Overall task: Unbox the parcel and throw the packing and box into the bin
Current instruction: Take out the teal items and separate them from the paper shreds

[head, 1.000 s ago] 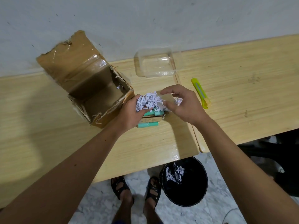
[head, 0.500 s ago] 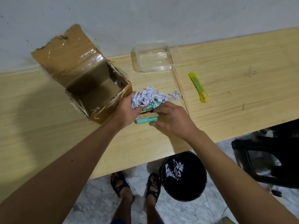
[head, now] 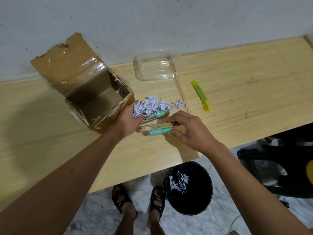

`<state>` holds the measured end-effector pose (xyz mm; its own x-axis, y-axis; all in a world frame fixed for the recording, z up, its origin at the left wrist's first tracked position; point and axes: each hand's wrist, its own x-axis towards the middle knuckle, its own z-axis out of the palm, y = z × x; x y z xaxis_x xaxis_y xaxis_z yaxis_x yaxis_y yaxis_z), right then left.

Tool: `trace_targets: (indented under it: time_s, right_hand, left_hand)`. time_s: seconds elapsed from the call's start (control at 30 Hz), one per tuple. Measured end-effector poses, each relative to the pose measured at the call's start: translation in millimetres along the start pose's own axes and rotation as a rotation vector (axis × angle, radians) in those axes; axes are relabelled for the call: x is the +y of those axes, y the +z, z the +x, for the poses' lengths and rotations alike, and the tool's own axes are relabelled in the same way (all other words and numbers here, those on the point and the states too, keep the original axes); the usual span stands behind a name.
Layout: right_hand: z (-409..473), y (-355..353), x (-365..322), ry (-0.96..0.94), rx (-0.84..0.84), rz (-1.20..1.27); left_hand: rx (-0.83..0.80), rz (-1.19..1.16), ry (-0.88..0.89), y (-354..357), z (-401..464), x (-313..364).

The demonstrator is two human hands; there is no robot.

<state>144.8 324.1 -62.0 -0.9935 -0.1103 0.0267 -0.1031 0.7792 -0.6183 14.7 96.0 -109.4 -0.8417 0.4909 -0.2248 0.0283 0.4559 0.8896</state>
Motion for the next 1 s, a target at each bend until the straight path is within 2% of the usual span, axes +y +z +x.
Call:
trace_targets:
  time_s: [0.23,0.4,0.77,1.0]
  right_hand:
    - [17,-64,29,0.063,0.172,-0.078]
    - [55,-71,66,0.156,0.255,-0.105]
    - [96,-38,101,0.271,0.206,-0.085]
    - [98,-32,101,0.232,0.190,-0.152]
  left_hand:
    - [0.061,0.007,0.026,4,4,-2]
    - [0.043,-0.012,0.038,5,4,-1]
    - [0.032,-0.008,0.111,5,7,-15]
    - [0.023,-0.012,0.110,5,6,-12]
